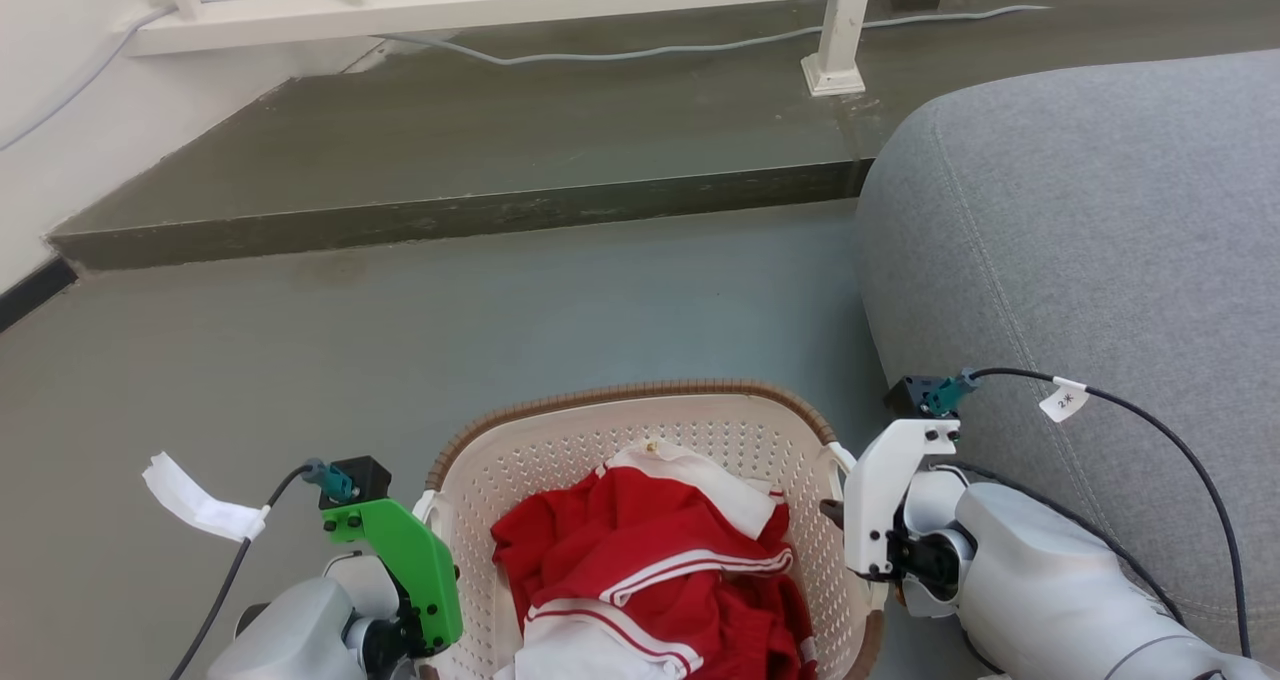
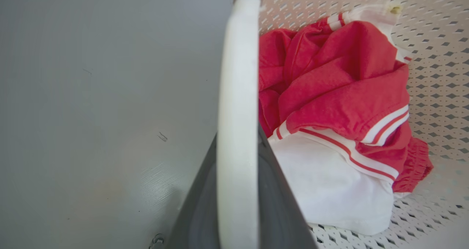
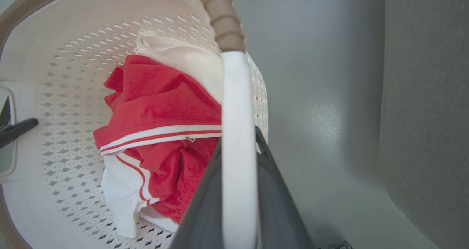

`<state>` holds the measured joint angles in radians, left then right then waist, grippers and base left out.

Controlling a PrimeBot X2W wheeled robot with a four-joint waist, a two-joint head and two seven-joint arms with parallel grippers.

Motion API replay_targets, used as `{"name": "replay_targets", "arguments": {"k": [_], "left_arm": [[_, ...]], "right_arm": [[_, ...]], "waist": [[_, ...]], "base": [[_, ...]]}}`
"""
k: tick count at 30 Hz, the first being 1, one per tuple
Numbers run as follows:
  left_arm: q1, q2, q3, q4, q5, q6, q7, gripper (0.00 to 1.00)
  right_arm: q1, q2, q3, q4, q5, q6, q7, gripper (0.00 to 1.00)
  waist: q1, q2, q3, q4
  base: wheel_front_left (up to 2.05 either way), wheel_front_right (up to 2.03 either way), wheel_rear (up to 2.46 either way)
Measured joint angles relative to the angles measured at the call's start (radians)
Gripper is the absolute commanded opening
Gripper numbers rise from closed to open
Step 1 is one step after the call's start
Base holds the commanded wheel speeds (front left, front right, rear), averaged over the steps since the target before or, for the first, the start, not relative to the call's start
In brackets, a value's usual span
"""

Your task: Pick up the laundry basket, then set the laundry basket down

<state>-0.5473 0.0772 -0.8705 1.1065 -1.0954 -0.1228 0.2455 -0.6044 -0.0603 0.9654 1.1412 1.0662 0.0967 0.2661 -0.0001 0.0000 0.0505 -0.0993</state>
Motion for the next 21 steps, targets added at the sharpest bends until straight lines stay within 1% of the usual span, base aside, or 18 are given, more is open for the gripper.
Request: {"name": "replay_targets", "arguments": {"k": [12,21], "left_arm": [[0.0,0.001,-0.003,0.002,-0.002,0.0,-0.001,0.0],[-0.015,0.018,0.0,-0.011,-0.006,0.0,-0.036,0.0]], "right_arm": [[-0.002,-0.001,0.011,-0.002,0.016,0.0,-0.003,0.0],[-0.013,-0.001,0.011,-0.025,0.017,0.0,-0.088,0.0]], "waist": [[0.0,0.0,0.021,-0.004],[0.0,0.0,0.087,-0.009]], "base": [[0.0,0.0,0.0],[0.0,0.0,0.0]]}}
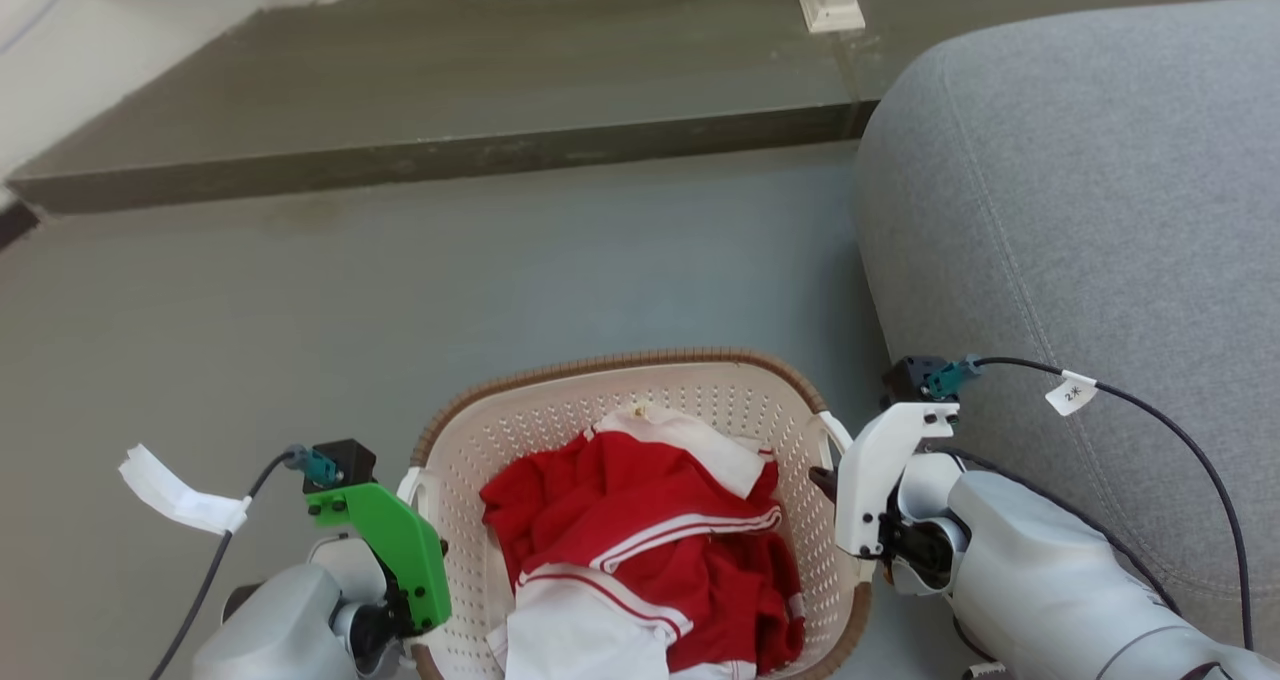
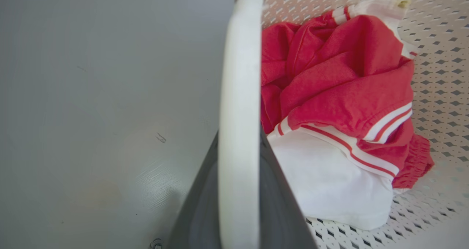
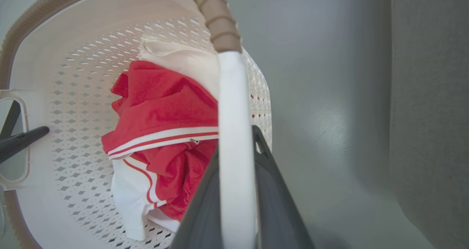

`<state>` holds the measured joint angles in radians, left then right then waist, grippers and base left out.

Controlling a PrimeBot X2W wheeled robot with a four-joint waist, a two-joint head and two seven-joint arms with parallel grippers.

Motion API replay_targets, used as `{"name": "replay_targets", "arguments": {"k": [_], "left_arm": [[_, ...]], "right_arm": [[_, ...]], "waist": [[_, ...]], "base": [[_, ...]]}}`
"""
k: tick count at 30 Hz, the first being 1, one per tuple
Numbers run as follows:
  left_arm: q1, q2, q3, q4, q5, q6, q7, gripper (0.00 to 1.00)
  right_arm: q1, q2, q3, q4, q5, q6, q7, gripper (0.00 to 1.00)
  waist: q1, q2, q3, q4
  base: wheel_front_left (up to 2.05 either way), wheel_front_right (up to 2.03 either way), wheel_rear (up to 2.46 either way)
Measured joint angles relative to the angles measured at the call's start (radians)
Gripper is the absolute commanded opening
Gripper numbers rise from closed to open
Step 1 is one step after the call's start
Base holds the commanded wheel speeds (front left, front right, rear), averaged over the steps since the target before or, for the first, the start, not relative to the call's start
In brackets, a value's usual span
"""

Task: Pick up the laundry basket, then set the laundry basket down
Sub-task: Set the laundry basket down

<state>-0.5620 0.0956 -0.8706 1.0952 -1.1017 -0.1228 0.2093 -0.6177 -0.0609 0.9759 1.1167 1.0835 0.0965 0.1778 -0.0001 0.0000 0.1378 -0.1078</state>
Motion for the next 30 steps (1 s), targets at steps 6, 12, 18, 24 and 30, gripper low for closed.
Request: {"name": "replay_targets", "arguments": {"k": [6,12,18,24,30], "left_arm": [[-0.034,0.017,0.006,-0.01,0.0,0.0,-0.038,0.0],[-0.07,0.032,0.009,-0.029,0.0,-0.002,-0.072,0.0],[-0.094,0.051,0.01,-0.041,0.006,-0.002,-0.117,0.0],[-0.136,0.073,0.016,-0.062,0.011,-0.004,-0.176,0.0],[-0.158,0.085,0.02,-0.071,0.014,-0.009,-0.212,0.0]], "right_arm": [[-0.033,0.003,0.001,-0.012,0.0,-0.001,-0.047,0.0],[-0.063,0.003,0.0,-0.022,0.0,-0.01,-0.086,0.0],[-0.084,0.004,0.002,-0.046,0.0,-0.021,-0.128,0.0],[-0.12,0.003,0.001,-0.068,0.0,-0.028,-0.193,0.0],[-0.141,0.004,0.002,-0.082,0.0,-0.037,-0.232,0.0]], "waist": [[0.0001,0.0,0.06,-0.004],[0.0001,0.0,0.134,-0.008],[0.0001,0.0,0.215,-0.009],[0.0002,0.0,0.299,-0.011],[0.0002,0.0,0.37,-0.011]], "base": [[0.0,0.0,0.0],[0.0,0.0,0.0],[0.0,0.0,0.0],[0.0,0.0,0.0],[0.0,0.0,0.0]]}}
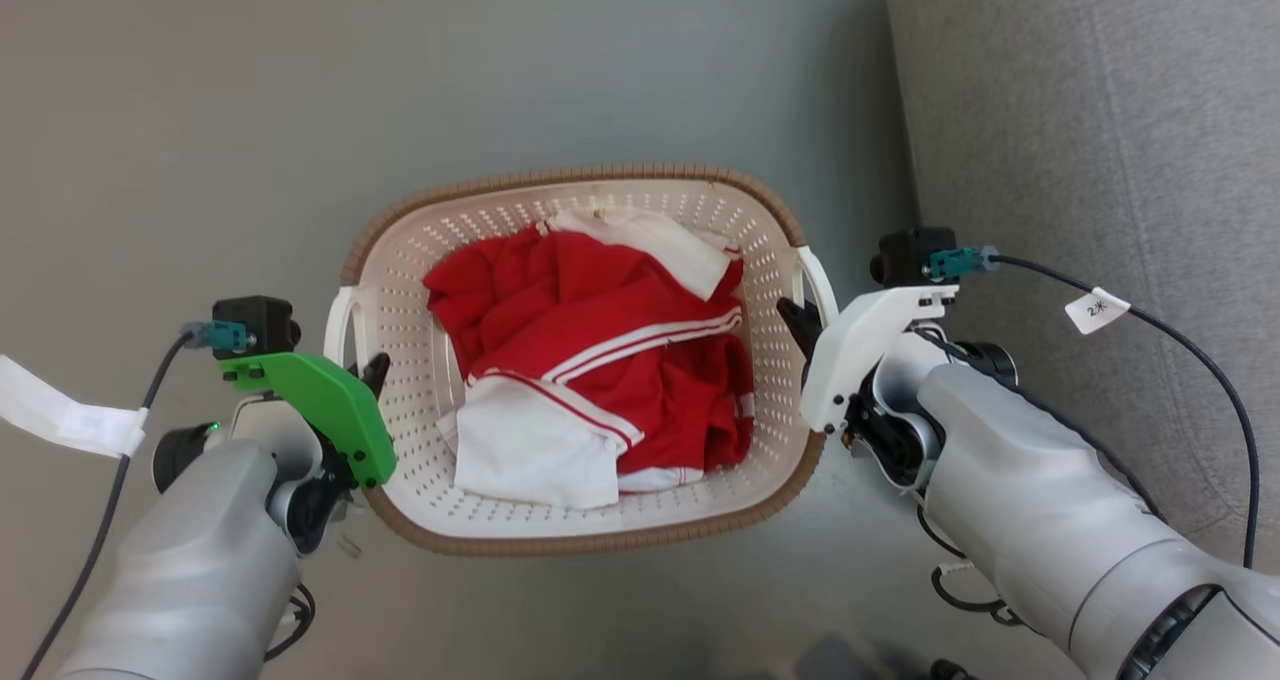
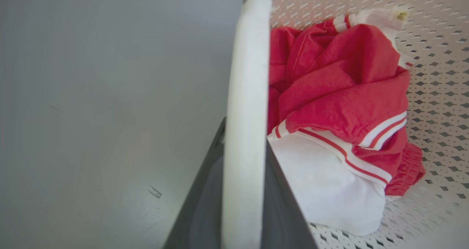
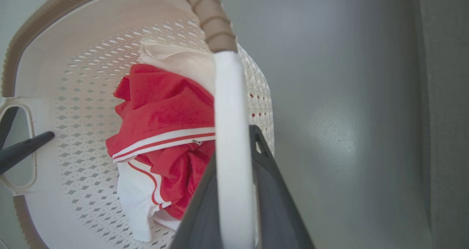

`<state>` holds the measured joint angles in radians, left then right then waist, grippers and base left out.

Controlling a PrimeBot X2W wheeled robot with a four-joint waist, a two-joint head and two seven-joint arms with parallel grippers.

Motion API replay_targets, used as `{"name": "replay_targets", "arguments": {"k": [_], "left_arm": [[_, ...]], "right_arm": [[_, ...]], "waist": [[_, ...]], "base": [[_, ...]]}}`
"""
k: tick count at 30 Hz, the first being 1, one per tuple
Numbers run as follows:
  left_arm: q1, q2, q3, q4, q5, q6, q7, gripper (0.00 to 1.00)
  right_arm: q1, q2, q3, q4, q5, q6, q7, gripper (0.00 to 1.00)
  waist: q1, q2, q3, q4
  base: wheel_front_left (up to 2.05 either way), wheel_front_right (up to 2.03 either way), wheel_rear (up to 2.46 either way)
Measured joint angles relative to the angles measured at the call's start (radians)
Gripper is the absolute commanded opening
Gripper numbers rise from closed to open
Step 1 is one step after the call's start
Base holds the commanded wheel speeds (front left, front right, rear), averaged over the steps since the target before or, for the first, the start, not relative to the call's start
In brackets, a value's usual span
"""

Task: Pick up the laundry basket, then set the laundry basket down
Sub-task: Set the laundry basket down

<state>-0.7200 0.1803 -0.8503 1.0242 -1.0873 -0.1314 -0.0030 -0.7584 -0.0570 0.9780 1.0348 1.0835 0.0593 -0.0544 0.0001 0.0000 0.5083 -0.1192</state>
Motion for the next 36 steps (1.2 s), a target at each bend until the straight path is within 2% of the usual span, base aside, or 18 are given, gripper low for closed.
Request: {"name": "replay_targets", "arguments": {"k": [9,18,36], "left_arm": [[-0.054,0.033,-0.001,-0.019,0.006,0.0,-0.05,0.0],[-0.07,0.047,-0.01,-0.03,0.01,0.0,-0.086,0.0],[-0.137,0.072,-0.03,-0.046,0.036,0.0,-0.157,0.0]], "right_arm": [[-0.061,0.001,0.002,-0.029,0.0,-0.018,-0.075,0.0],[-0.073,0.006,0.01,-0.032,0.009,-0.018,-0.139,0.0],[-0.137,0.011,0.008,-0.031,0.022,-0.028,-0.184,0.0]], "waist": [[0.0,0.0,0.129,-0.003],[0.0,0.0,0.242,-0.007],[0.0,0.0,0.389,-0.007]], "base": [[0.0,0.0,0.0],[0.0,0.0,0.0],[0.0,0.0,0.0]]}}
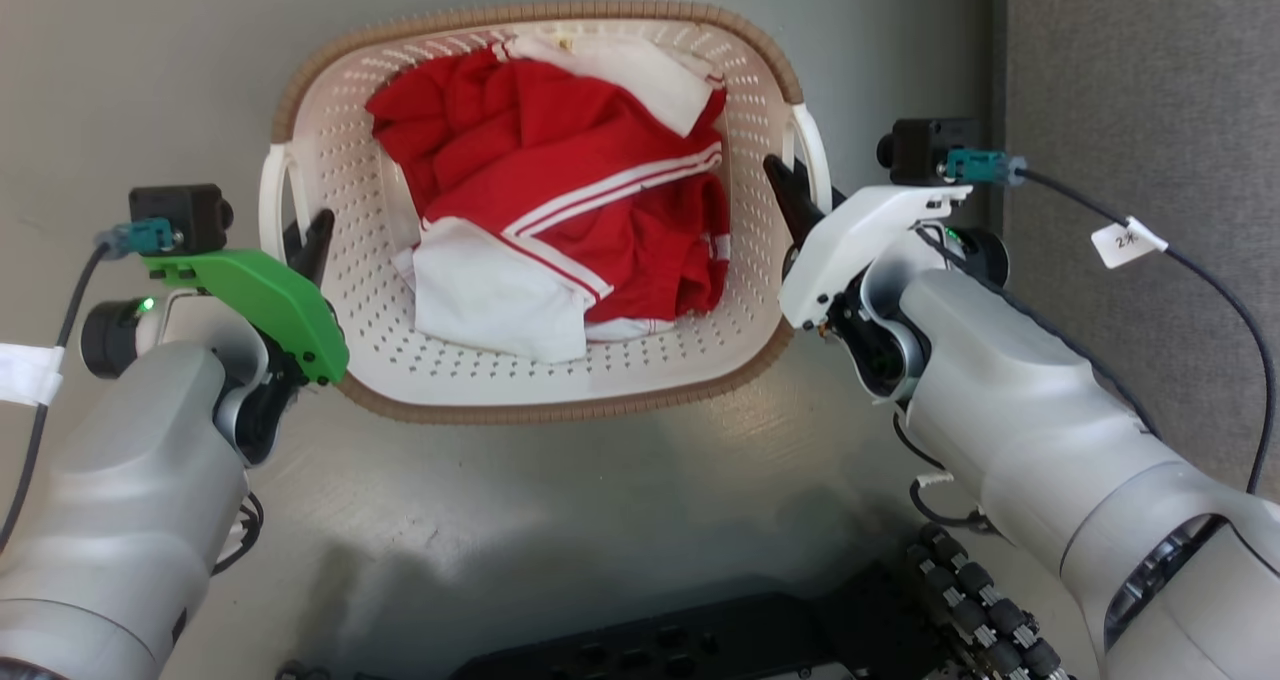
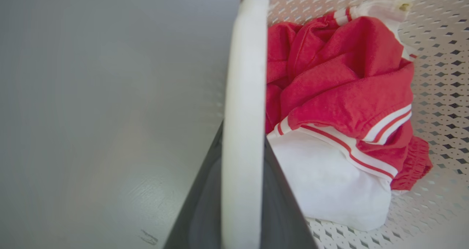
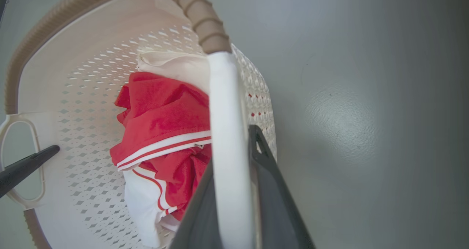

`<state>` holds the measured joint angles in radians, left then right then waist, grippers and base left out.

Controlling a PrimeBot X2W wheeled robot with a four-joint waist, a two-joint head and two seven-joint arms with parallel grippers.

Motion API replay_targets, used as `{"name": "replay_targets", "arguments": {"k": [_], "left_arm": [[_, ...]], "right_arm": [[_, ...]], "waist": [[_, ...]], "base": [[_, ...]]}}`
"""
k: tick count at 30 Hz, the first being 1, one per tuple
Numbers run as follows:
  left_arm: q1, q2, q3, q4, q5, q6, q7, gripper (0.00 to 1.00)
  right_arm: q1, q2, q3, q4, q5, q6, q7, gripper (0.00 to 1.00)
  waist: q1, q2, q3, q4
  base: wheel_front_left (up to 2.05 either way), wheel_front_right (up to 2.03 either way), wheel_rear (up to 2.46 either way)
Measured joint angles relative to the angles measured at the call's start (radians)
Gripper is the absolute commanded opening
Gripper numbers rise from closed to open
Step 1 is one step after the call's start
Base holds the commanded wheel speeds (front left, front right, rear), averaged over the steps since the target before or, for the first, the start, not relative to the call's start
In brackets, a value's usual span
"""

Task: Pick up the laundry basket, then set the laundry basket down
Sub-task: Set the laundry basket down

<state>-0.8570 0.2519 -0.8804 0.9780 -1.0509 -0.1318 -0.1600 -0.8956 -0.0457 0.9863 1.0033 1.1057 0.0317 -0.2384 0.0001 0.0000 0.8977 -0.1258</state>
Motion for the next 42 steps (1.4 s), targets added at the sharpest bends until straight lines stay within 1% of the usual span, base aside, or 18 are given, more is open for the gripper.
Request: {"name": "replay_targets", "arguments": {"k": [8,15,18,20,21,22,26,42], "left_arm": [[-0.027,0.015,-0.017,-0.018,0.015,0.0,-0.041,0.0],[-0.035,0.015,-0.024,-0.019,0.016,0.0,-0.061,0.0],[-0.035,0.017,-0.026,-0.019,0.016,-0.001,-0.07,0.0],[-0.035,0.019,-0.027,-0.019,0.016,-0.008,-0.071,0.0],[-0.035,0.02,-0.027,-0.019,0.015,-0.009,-0.076,0.13],[-0.036,0.022,-0.027,-0.019,0.015,-0.009,-0.079,1.0],[-0.039,0.026,-0.032,0.01,0.01,-0.009,-0.07,1.0],[-0.038,0.029,-0.06,0.016,0.007,-0.008,-0.071,1.0]], "right_arm": [[-0.033,-0.004,0.001,0.001,0.0,0.0,-0.004,0.0],[-0.033,-0.008,-0.002,0.001,0.0,-0.001,-0.004,0.0],[-0.033,-0.008,-0.01,-0.004,-0.001,-0.007,-0.004,0.0],[-0.033,-0.008,-0.015,-0.005,-0.005,-0.007,-0.004,0.0],[-0.033,-0.008,-0.02,-0.006,-0.007,-0.007,-0.004,0.26],[-0.034,-0.008,-0.028,-0.011,-0.007,-0.007,-0.005,1.0],[-0.052,-0.011,-0.046,-0.018,-0.007,-0.007,-0.012,1.0],[-0.046,-0.013,-0.062,-0.017,-0.024,-0.007,-0.012,1.0]], "waist": [[-0.0001,0.0,0.043,0.0],[-0.0002,0.0,0.054,-0.002],[-0.0002,0.0001,0.057,-0.003],[-0.0002,0.0,0.059,-0.004],[-0.0002,0.0001,0.061,-0.004],[-0.0002,0.0,0.062,-0.005],[-0.0001,0.0,0.063,-0.005],[-0.0002,0.0,0.027,-0.005]], "base": [[0.0,0.0,0.0],[0.0,0.0,0.0],[0.0,0.0,0.0],[0.0,0.0,0.0],[0.0,0.0,0.0],[0.0,0.0,0.0],[0.0,0.0,0.0],[0.0,0.0,0.0]]}}
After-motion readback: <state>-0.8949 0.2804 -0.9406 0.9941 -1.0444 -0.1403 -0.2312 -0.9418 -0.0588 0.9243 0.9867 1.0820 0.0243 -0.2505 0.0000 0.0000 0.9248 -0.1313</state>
